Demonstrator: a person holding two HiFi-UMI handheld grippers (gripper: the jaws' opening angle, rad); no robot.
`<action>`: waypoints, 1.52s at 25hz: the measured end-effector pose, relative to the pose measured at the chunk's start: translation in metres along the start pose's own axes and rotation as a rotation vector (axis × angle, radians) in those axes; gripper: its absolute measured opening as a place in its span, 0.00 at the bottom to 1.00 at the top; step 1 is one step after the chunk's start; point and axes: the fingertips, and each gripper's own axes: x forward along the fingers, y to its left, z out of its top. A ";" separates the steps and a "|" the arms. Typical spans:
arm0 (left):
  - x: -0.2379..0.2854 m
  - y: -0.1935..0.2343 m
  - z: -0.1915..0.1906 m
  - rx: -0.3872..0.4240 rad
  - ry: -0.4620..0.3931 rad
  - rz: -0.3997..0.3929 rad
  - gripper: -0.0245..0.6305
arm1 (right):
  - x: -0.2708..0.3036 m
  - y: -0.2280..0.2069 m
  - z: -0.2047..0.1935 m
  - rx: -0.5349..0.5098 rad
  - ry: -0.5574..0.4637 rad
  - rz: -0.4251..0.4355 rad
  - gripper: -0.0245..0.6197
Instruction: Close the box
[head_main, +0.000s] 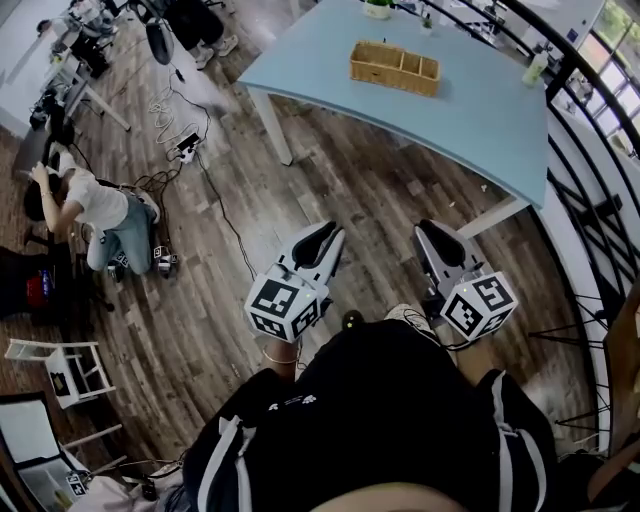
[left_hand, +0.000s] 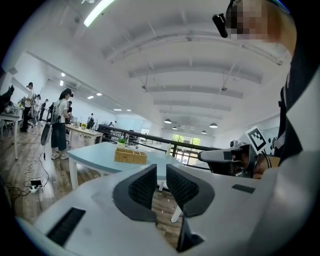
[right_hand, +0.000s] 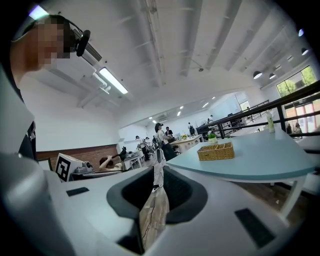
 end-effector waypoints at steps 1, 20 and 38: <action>0.000 0.002 -0.001 -0.004 0.003 0.002 0.10 | 0.001 0.000 0.000 0.001 0.003 -0.001 0.13; 0.042 0.076 0.002 -0.011 0.035 0.138 0.12 | 0.093 -0.053 0.006 0.054 0.023 0.087 0.15; 0.169 0.141 0.038 -0.021 0.042 0.154 0.12 | 0.185 -0.158 0.051 0.091 0.032 0.113 0.16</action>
